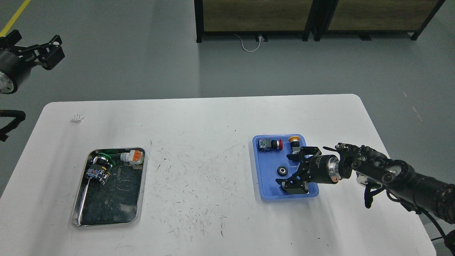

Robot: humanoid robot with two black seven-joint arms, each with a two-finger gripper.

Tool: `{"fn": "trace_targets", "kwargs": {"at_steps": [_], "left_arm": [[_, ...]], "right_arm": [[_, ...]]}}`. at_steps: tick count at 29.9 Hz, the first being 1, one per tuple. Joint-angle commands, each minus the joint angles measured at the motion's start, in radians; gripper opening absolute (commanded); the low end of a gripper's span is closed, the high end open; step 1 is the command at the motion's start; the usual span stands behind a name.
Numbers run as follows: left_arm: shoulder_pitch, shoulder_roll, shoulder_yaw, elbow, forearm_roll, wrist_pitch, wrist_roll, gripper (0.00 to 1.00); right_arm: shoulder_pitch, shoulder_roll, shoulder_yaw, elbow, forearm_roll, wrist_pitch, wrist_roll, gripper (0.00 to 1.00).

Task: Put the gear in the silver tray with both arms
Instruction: 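Lower the right gripper and grasp the nearer black gear in the blue tray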

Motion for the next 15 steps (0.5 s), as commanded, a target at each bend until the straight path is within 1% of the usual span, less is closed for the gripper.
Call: {"fn": "trace_targets", "kwargs": {"at_steps": [1,7,9,15], "left_arm": [[0.000,0.000,0.001,0.000,0.001,0.002,0.000,0.98],[0.000,0.002,0.000,0.000,0.001,0.005,0.000,0.98],[0.000,0.003,0.001,0.000,0.000,0.003,0.000,0.98],[0.001,0.005,0.001,0.000,0.000,0.003,0.000,0.98]], "right_arm": [[-0.001,0.015,0.000,-0.016,0.000,0.000,0.001,0.97],[-0.001,0.029,0.002,-0.024,0.000,0.000,0.001,0.90],[-0.001,0.032,0.002,-0.024,0.000,0.000,0.001,0.84],[0.001,0.029,0.000,-0.022,0.000,0.003,-0.002,0.75]]}}
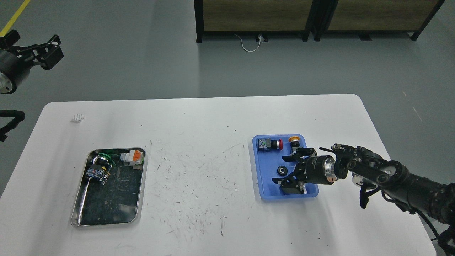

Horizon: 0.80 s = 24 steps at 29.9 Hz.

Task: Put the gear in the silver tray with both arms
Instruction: 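Lower the right gripper and grasp the nearer black gear in the blue tray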

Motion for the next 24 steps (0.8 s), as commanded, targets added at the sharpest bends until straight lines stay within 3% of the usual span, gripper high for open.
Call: {"fn": "trace_targets", "kwargs": {"at_steps": [1,24], "left_arm": [[0.000,0.002,0.000,0.000,-0.001,0.000,0.000,0.98],[0.002,0.013,0.000,-0.002,-0.001,0.000,0.002,0.98]], "right_arm": [[0.002,-0.006,-0.001,0.002,0.000,0.004,-0.003,0.73],[0.000,-0.017,-0.007,0.003,-0.002,0.007,-0.010,0.46]]}}
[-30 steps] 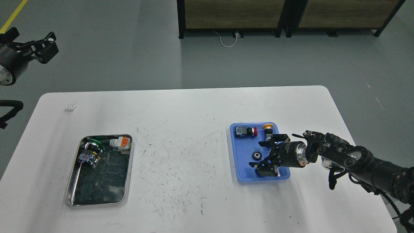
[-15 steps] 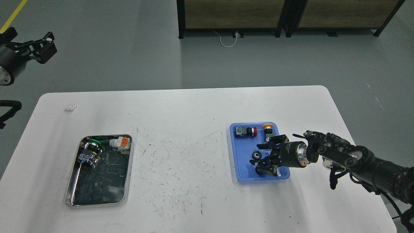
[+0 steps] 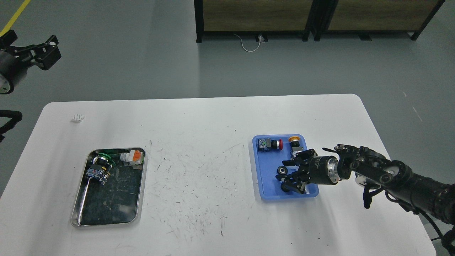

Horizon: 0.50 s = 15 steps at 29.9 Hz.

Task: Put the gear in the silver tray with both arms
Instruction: 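Lower the right gripper and grasp the nearer black gear in the blue tray, then carry the black gear toward the silver tray and set it on the table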

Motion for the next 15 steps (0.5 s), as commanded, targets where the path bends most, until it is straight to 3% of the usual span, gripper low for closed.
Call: {"fn": "trace_targets", "kwargs": {"at_steps": [1,9,15], "left_arm": [[-0.002,0.002,0.000,0.000,-0.001,0.000,0.002,0.98],[0.000,0.002,0.000,0.000,0.001,0.000,0.003,0.98],[0.002,0.002,0.001,0.000,0.001,0.000,0.003,0.98]], "right_arm": [[0.000,0.000,-0.001,0.001,0.000,0.001,0.000,0.44],[0.002,-0.003,0.000,0.009,0.000,0.007,0.001,0.30],[0.011,-0.023,0.005,0.037,0.001,0.018,0.005,0.26]]}}
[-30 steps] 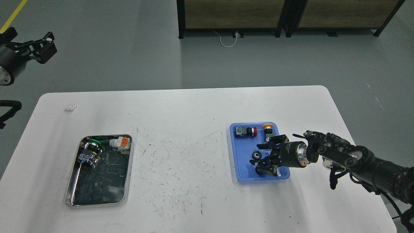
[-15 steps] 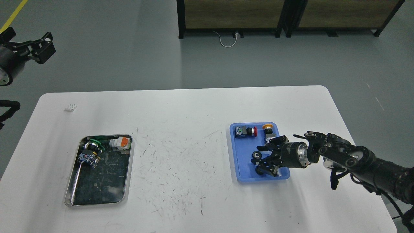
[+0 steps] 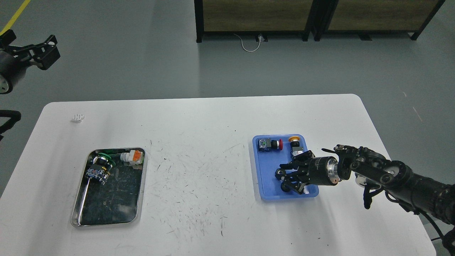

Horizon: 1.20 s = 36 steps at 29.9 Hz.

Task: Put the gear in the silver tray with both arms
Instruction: 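Carry the black gear toward the silver tray and set it on the table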

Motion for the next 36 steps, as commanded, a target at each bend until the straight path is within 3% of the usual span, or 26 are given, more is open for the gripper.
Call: {"fn": "trace_targets", "kwargs": {"at_steps": [1,9,22,36], "left_arm": [[0.002,0.000,0.000,0.000,0.000,0.000,0.000,0.98],[0.010,-0.001,0.001,0.000,0.000,0.002,0.005,0.98],[0.004,-0.020,0.020,0.000,0.000,0.031,0.003,0.98],[0.001,-0.017,0.020,0.000,0.000,0.031,0.005,0.98]], "right_arm": [[0.013,-0.021,0.004,0.036,0.000,0.003,0.002,0.26],[0.080,-0.012,0.019,0.108,0.002,0.029,0.001,0.26],[0.132,0.301,-0.165,0.006,-0.012,0.029,-0.002,0.28],[0.171,0.442,-0.218,-0.085,-0.012,0.029,-0.002,0.30]]}}
